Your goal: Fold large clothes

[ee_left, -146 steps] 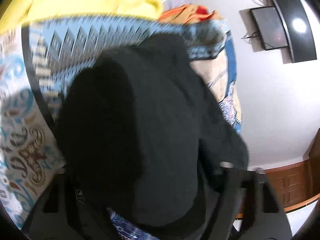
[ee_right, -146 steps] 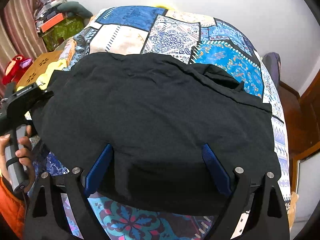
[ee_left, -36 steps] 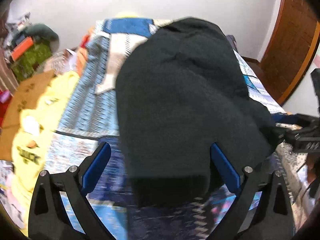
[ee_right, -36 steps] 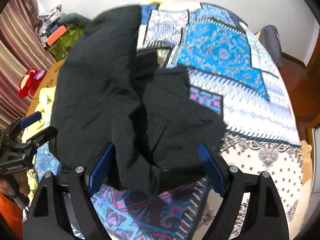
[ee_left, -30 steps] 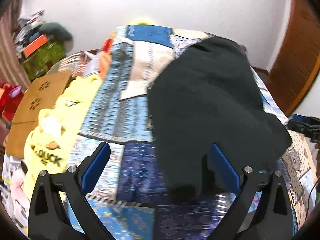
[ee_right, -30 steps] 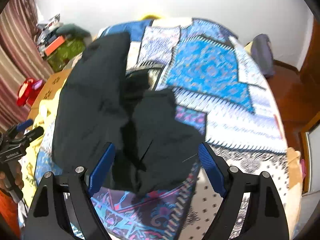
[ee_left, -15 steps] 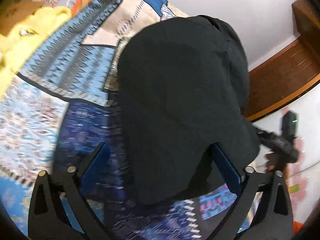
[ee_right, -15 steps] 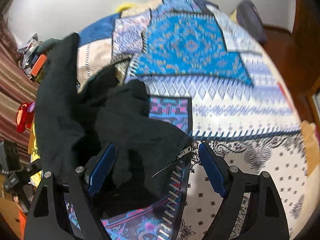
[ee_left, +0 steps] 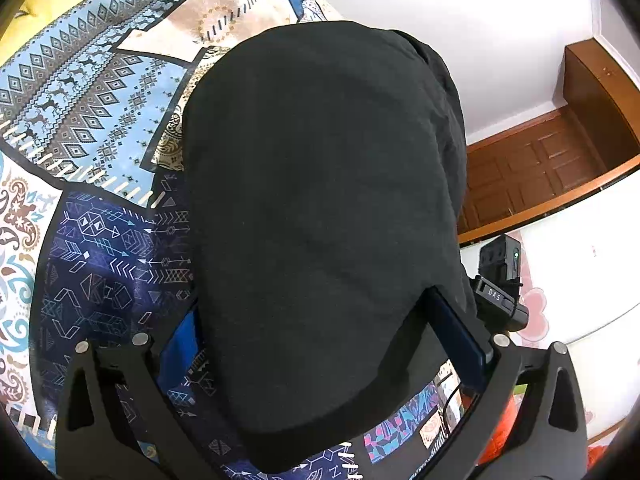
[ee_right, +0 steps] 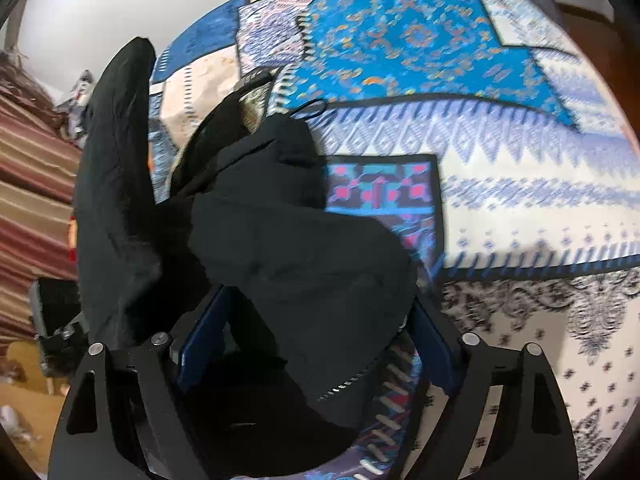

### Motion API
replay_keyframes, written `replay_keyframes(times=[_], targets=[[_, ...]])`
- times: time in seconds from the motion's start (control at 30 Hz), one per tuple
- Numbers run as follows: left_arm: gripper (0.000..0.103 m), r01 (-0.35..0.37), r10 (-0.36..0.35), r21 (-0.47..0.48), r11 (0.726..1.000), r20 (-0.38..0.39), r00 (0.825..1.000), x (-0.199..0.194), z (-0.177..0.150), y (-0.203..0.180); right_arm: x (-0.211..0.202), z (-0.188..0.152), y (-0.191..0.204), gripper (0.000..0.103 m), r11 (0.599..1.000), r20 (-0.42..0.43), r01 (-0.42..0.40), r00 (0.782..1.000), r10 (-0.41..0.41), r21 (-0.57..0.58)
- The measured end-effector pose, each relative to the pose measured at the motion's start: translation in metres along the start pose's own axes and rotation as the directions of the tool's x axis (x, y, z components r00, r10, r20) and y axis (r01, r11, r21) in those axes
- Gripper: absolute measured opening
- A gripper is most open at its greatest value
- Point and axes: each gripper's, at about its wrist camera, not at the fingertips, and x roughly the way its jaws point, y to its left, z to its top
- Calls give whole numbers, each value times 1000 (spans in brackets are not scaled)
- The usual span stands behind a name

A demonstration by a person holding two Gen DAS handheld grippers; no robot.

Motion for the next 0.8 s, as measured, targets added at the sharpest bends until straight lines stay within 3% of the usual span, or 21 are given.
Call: replay_keyframes(times=[0.07,0.13,0.33,0.47,0.63,0.8], targets=[[102,1,-1,7,1000,6,1000,-1,-1,-3,2,0,1,63,998,-23,-65,998,65,11],[100,-12,11,19,1000,18,1000,-2,-1,-8,1,0,5,44,995,-32,-97,995,97,10],[82,-49,44,66,997,65,997,-16,0,-36,-16,1,16,24,997,12,-77,997,78,-18],[72,-46,35,140,989,81,996,-33,5,-63,-38,5,33,18,995,60,-73,995,77,-63],[68,-51,26,200,978,125,992,-58,15,-87,-53,2,65,16,986,79,-96,991,108,-138],[67,-77,59,194,978,97,994,-69,9,-79,-51,-12,82,15,980,90,-22,995,41,-197]])
